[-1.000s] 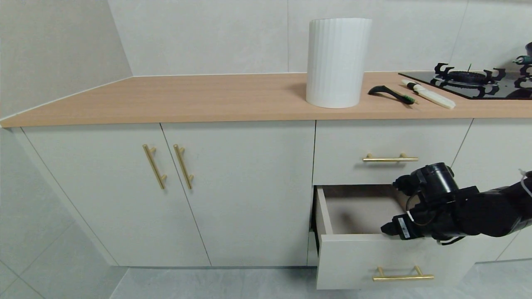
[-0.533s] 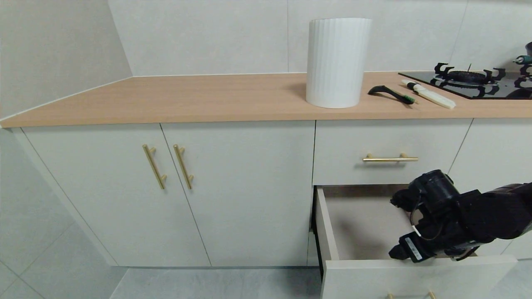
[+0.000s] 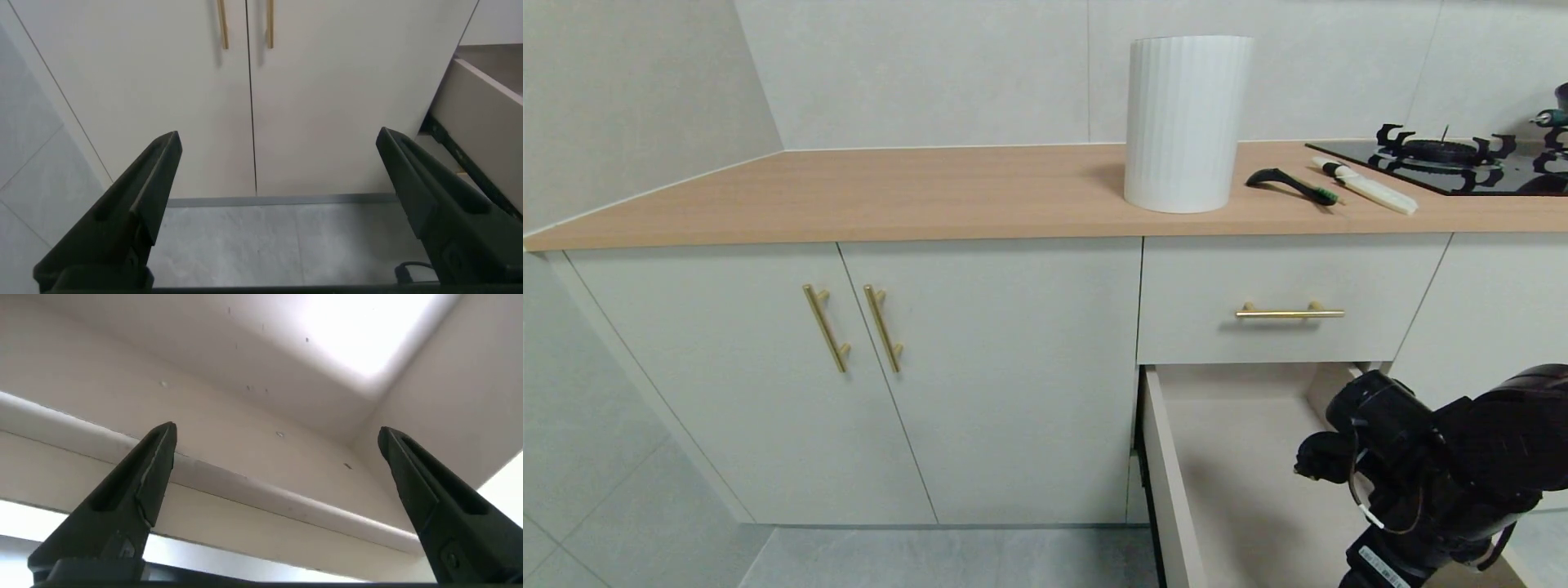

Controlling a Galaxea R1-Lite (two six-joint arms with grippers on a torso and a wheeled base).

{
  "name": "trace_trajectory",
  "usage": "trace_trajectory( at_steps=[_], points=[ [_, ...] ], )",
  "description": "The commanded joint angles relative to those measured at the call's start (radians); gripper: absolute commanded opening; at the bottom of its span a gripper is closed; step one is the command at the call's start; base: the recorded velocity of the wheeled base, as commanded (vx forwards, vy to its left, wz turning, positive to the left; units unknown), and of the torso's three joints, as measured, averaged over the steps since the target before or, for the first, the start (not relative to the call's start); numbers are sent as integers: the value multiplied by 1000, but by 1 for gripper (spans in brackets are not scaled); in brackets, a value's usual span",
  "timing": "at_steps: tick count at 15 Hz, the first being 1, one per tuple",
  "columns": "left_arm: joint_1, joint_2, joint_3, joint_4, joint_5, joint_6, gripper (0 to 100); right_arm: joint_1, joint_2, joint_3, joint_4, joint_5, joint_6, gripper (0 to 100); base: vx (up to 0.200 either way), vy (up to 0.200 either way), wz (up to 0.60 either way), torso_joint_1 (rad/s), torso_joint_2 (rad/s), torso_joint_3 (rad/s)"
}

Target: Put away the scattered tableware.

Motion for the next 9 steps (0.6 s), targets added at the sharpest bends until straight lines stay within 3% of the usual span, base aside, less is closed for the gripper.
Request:
trace_trajectory(
  at_steps=[1, 6, 9],
  points=[
    [0, 1, 0, 0, 0, 0, 100, 27, 1, 1, -1, 0, -1, 100, 0, 0, 0, 0, 0, 0],
    [0, 1, 0, 0, 0, 0, 100, 29, 1, -28, -32, 0, 22, 100, 0, 0, 0, 0, 0, 0],
    [0, 1, 0, 0, 0, 0, 100, 23, -48, -92, -110, 6, 200, 100, 0, 0, 0, 0, 0, 0]
  ],
)
